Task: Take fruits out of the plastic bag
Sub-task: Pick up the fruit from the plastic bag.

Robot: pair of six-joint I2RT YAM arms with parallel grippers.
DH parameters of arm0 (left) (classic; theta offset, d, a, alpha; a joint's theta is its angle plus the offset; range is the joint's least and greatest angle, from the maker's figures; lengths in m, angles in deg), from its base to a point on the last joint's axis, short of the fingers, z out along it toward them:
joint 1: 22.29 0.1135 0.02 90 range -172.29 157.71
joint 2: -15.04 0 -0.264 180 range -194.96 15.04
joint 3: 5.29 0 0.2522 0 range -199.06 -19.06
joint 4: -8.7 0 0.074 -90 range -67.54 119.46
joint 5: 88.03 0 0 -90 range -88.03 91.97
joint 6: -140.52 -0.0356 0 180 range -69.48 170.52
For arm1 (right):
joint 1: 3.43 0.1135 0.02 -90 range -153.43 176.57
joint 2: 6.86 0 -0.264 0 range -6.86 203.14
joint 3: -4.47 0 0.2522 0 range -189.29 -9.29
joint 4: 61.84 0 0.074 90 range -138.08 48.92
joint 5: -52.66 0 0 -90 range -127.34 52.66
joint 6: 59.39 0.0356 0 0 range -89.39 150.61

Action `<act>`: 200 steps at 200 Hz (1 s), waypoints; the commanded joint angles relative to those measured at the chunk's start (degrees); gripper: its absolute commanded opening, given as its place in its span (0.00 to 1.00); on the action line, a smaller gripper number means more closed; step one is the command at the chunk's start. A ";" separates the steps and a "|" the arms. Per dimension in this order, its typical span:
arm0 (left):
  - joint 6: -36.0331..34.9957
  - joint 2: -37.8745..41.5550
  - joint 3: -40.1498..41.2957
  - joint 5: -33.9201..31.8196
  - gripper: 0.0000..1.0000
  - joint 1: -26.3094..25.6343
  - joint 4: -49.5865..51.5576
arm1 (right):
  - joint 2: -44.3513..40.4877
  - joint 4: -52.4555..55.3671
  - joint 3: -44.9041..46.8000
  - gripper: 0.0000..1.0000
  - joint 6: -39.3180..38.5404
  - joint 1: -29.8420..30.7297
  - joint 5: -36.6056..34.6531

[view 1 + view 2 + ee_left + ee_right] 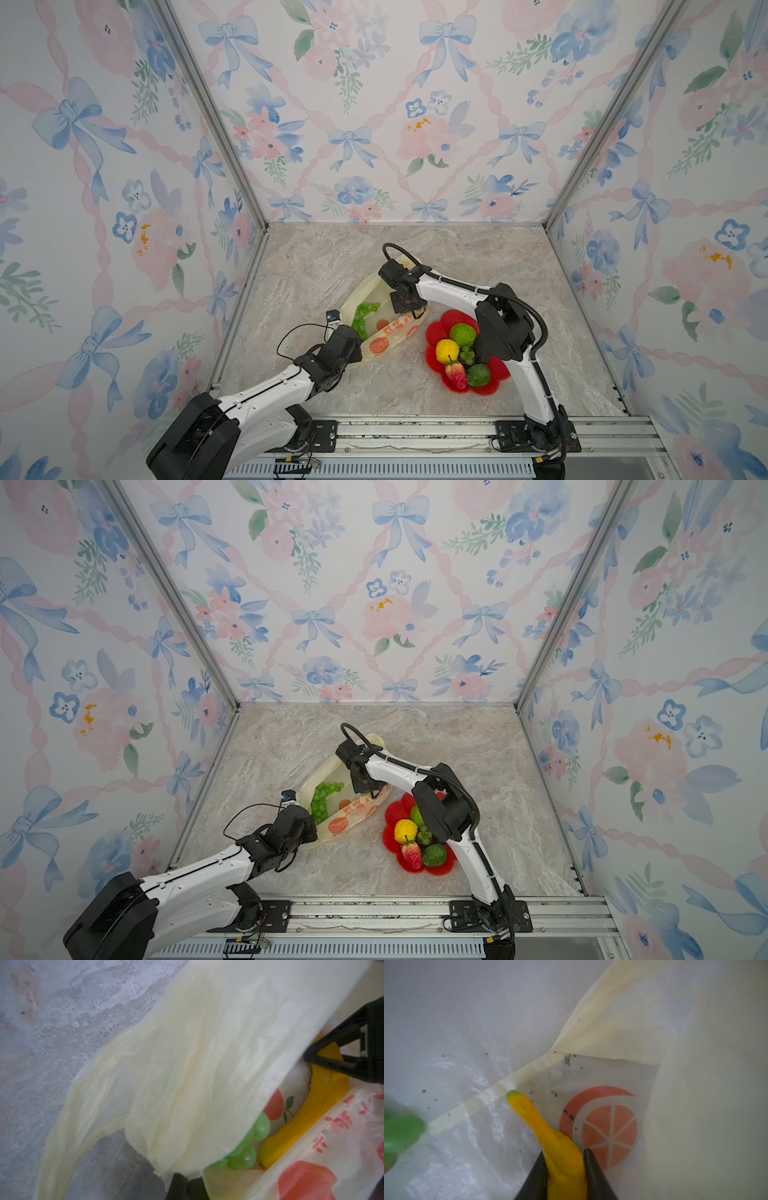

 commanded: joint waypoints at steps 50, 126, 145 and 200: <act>-2.21 0.67 -2.17 0.95 0.00 0.03 1.58 | 0.76 2.54 -5.34 0.19 -2.44 1.31 -1.11; -4.74 1.28 -2.09 -1.31 0.00 0.19 2.54 | -2.44 2.39 -6.87 0.18 -4.30 1.58 -0.27; -4.11 1.24 -1.53 -1.02 0.00 0.20 2.32 | -3.11 2.41 -6.96 0.17 -4.45 1.60 0.07; -4.78 0.72 -2.05 -0.59 0.00 0.21 2.35 | -5.35 1.97 -6.79 0.16 -4.79 1.63 0.70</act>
